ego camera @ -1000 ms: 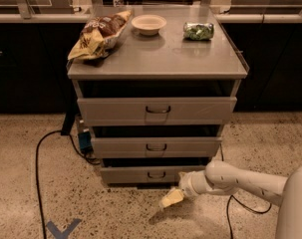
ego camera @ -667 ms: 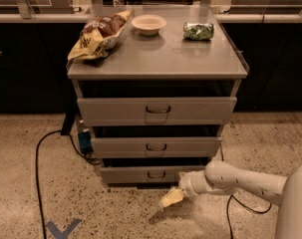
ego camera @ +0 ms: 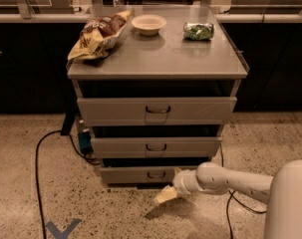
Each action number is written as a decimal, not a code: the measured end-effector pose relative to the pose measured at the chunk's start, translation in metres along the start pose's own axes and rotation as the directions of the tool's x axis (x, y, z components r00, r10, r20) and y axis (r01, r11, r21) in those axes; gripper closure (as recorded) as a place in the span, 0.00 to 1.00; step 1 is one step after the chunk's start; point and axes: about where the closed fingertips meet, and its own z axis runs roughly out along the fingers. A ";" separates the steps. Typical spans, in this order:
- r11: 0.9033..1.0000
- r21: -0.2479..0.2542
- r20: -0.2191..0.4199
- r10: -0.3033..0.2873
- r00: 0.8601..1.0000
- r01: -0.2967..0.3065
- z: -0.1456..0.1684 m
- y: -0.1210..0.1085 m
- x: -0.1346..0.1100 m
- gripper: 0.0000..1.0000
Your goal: Open bottom drawer
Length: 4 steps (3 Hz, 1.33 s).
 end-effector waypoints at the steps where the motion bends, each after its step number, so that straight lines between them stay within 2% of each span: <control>1: 1.000 0.000 0.014 0.010 1.000 -0.010 0.030 -0.022 -0.002 0.00; 2: 0.999 -0.005 0.000 0.045 0.999 -0.045 0.061 -0.056 0.001 0.00; 3: 0.999 0.026 0.018 0.040 0.999 -0.040 0.058 -0.077 -0.010 0.00; 4: 0.999 0.026 0.018 0.040 0.999 -0.040 0.058 -0.077 -0.010 0.00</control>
Offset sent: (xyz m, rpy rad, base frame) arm 0.1188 -0.0026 -0.0848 0.0054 0.0606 -0.0652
